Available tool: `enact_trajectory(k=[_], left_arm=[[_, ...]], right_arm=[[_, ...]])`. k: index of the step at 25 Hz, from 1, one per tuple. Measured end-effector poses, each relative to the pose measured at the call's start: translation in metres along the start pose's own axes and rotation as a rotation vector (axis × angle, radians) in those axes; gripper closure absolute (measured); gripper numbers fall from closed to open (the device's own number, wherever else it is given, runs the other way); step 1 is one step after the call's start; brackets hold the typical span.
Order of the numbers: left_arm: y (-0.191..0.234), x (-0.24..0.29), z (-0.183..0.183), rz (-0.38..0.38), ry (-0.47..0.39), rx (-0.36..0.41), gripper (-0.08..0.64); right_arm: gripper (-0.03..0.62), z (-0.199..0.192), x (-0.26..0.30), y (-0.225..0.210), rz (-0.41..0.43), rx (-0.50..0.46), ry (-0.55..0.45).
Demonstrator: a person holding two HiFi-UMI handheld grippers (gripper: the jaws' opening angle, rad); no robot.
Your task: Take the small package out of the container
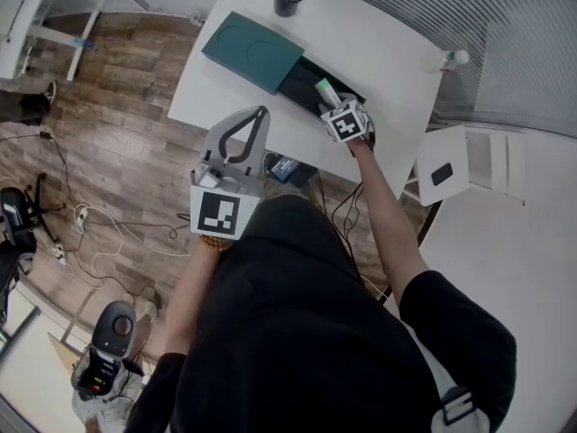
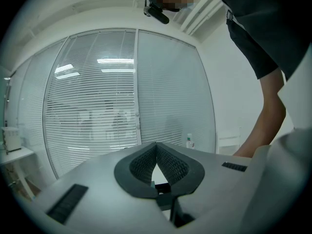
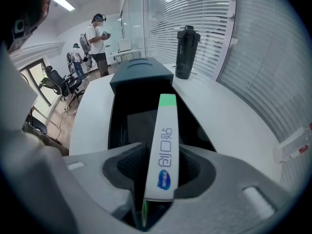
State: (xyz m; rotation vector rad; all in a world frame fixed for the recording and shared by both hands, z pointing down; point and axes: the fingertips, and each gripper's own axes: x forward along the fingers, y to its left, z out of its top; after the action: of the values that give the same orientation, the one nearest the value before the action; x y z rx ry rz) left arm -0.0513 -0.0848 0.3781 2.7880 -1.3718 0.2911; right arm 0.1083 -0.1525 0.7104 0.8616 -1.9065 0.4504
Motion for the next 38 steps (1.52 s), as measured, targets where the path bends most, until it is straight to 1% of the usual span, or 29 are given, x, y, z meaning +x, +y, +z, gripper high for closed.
enact_trajectory(k=[3,9,12,13,14,18,31,35,38], left_arm=[[-0.001,-0.001,-0.001,0.001,0.004,-0.001,0.558],[-0.005,-0.001,-0.002,0.001,-0.002,0.002,0.558],[-0.005,-0.002,-0.001,0.002,-0.005,-0.001,0.558],[-0.005,-0.003,-0.001,0.003,-0.006,0.002,0.558],[-0.005,-0.004,-0.001,0.005,-0.007,0.003,0.558],[-0.007,-0.008,-0.002,0.008,-0.001,-0.002,0.558],[-0.008,-0.012,-0.002,0.002,-0.006,-0.016,0.558],[-0.01,-0.011,-0.002,-0.004,-0.008,-0.009,0.558],[-0.01,-0.009,-0.003,-0.01,-0.008,-0.003,0.558]], right_arm=[[0.43,-0.001,0.001,-0.001,-0.007,0.01,-0.01],[0.439,0.001,-0.002,0.002,0.008,0.0,-0.015],[0.441,0.003,-0.005,-0.001,-0.014,0.0,-0.018],[0.477,0.004,-0.007,-0.002,-0.026,0.0,-0.019],[0.497,0.003,-0.008,-0.003,-0.034,0.0,-0.018],[0.497,-0.001,-0.012,-0.002,-0.043,0.004,-0.019],[0.497,0.01,-0.019,0.0,-0.043,0.022,-0.062],[0.497,0.01,-0.022,0.003,-0.038,0.063,-0.082],[0.497,0.012,-0.024,0.002,-0.039,0.067,-0.088]])
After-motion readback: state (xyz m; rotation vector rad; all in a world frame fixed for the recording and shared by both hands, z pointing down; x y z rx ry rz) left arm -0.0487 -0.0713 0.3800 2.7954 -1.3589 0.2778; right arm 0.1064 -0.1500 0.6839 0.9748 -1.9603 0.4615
